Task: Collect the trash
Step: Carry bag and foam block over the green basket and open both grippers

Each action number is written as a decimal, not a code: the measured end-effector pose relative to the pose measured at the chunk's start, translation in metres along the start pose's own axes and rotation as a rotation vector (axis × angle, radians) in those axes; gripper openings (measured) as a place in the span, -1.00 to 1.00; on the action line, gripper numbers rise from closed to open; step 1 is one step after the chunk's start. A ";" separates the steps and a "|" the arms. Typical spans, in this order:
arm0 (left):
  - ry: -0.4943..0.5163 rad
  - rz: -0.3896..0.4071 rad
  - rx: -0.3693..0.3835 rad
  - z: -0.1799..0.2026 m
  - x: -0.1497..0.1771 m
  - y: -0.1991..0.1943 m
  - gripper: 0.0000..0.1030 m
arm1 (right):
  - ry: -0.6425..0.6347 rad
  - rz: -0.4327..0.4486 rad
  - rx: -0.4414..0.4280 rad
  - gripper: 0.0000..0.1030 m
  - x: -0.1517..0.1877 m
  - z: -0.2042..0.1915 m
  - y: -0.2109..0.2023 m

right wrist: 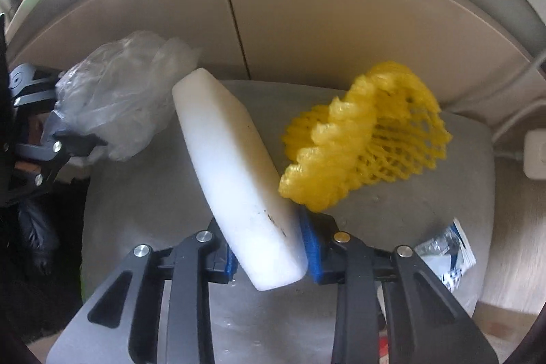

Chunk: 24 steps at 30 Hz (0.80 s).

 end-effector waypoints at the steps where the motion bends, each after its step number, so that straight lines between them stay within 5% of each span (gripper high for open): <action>1: 0.002 0.002 -0.001 0.003 0.000 -0.002 -0.76 | 0.014 0.006 0.019 -0.42 0.001 -0.005 -0.001; 8: 0.066 0.054 0.076 0.025 0.011 -0.042 -0.76 | 0.167 0.151 0.086 -0.51 0.049 -0.082 -0.049; 14: 0.253 0.100 0.280 0.084 0.053 -0.106 -0.76 | 0.482 0.287 0.199 -0.51 0.158 -0.165 -0.098; 18: 0.389 0.052 0.467 0.132 0.110 -0.140 -0.76 | 0.671 0.319 0.250 -0.51 0.244 -0.216 -0.120; 21: 0.506 -0.015 0.536 0.169 0.163 -0.148 -0.76 | 0.826 0.377 0.265 -0.51 0.311 -0.265 -0.115; 24: 0.592 -0.088 0.571 0.196 0.208 -0.141 -0.71 | 0.923 0.416 0.276 -0.50 0.332 -0.282 -0.107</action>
Point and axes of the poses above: each gripper's, at about its wrist camera, not at the fingertips, and y roughly the way its jaws point, z to its right, x to its underside, the point moved 6 cm from there along y, roughly the way its jaws point, and after that the axes turned 6 degrees about -x, right-handed, at the moved point
